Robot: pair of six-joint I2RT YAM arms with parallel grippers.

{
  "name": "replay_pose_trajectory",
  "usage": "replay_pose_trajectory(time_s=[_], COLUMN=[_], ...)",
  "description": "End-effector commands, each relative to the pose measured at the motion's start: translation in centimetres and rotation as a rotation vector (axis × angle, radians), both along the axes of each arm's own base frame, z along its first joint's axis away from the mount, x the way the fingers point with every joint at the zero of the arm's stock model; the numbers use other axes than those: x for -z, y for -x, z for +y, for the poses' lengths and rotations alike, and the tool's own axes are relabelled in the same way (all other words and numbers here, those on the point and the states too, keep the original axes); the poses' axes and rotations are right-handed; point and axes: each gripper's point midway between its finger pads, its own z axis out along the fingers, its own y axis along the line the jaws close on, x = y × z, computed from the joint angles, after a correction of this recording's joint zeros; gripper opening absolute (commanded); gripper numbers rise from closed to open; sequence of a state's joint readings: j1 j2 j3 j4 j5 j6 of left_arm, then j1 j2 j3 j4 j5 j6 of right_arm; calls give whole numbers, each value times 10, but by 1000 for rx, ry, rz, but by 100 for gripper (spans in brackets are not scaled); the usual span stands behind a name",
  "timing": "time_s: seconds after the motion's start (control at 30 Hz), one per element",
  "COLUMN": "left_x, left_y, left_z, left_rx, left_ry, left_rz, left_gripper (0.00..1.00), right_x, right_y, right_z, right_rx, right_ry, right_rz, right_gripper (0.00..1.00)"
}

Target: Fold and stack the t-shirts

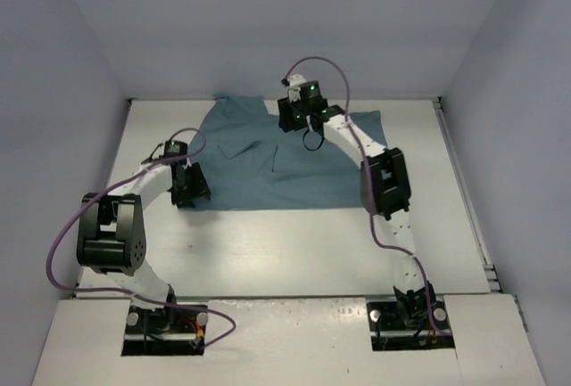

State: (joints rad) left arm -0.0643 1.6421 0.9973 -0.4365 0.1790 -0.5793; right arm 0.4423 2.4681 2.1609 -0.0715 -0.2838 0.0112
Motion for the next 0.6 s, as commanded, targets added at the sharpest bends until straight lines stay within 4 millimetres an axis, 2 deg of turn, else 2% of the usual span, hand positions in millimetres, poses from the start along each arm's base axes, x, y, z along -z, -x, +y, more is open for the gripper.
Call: replay_pose_trajectory(time_s=[0.0, 0.03, 0.1, 0.17, 0.2, 0.23, 0.3, 0.33, 0.43, 0.5, 0.57], left_x=[-81, -94, -118, -130, -131, -129, -116, -113, -110, -99, -100], left_y=[-42, -51, -67, -85, -91, -95, -104, -108, -126, -133, -144], left_z=[0, -3, -11, -19, -25, -31, -44, -50, -65, -73, -79], left_rx=[76, 96, 127, 153, 169, 179, 200, 210, 230, 244, 249], left_ry=[-37, -45, -59, -70, -70, -67, -60, -56, -58, -60, -58], left_rz=[-225, -256, -319, -353, -359, -354, -329, -323, -328, -311, -321], left_gripper=[46, 46, 45, 45, 45, 45, 45, 45, 45, 45, 44], right_x=[-123, -131, -122, -113, -100, -83, -79, -70, -31, -20, 3], right_y=[16, 29, 55, 76, 90, 106, 125, 133, 171, 182, 200], right_z=[-62, -78, -104, -125, -137, -148, -170, -185, -218, -233, -244], right_rx=[188, 232, 298, 358, 391, 417, 505, 570, 680, 747, 780], right_ry=[-55, -48, -20, -5, 7, 25, 16, 12, 30, 45, 82], right_rz=[-158, -155, -118, -86, -53, -12, 6, 31, 121, 138, 183], right_gripper=[33, 27, 23, 22, 22, 23, 27, 29, 33, 33, 33])
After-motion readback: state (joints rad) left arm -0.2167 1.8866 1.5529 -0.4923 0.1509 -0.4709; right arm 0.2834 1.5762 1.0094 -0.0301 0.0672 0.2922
